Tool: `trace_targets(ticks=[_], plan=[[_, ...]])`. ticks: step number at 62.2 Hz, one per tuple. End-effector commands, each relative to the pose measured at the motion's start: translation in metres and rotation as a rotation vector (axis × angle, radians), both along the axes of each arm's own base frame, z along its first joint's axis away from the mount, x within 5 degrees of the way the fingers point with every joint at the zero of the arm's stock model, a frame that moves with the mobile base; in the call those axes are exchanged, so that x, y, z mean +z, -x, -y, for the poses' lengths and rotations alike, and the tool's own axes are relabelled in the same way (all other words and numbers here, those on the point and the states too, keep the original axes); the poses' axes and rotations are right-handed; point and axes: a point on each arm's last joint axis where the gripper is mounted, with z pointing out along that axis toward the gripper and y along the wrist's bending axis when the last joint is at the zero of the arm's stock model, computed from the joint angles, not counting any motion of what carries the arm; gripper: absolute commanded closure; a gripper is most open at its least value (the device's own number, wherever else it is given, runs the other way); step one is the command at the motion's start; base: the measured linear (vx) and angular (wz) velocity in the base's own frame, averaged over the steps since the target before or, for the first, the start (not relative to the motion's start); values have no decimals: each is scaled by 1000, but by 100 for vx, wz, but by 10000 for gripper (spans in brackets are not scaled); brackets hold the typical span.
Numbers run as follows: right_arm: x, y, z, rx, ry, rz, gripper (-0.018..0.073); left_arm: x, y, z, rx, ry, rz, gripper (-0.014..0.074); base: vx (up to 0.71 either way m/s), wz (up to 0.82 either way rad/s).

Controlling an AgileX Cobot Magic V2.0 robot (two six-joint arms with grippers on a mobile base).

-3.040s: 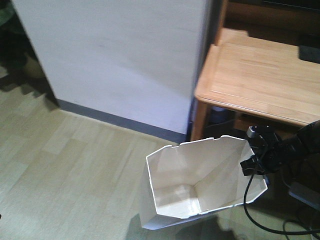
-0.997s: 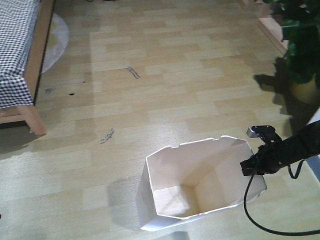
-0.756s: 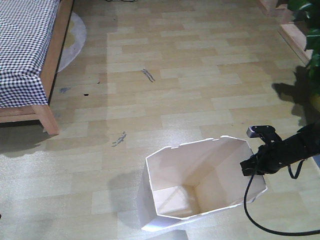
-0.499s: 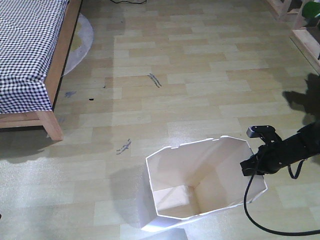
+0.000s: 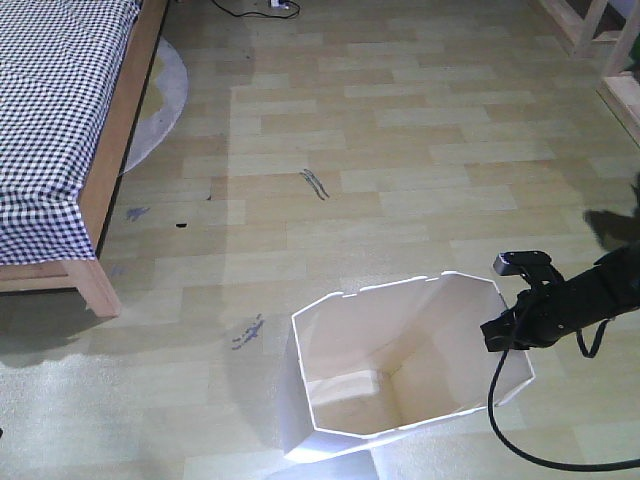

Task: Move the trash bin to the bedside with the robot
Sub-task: 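Carry the held bin with the right gripper toward the curtains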

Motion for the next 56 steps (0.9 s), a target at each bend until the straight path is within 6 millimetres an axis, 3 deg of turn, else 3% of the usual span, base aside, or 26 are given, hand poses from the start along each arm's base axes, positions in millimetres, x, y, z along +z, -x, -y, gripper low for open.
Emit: trace_targets(ticks=[1, 56], plan=[[32, -8, -10, -12, -158, 33, 564, 3, 0, 0, 4, 9, 72, 602, 29, 4], [32, -8, -10, -12, -158, 33, 564, 3, 0, 0, 4, 9, 72, 602, 30, 6]])
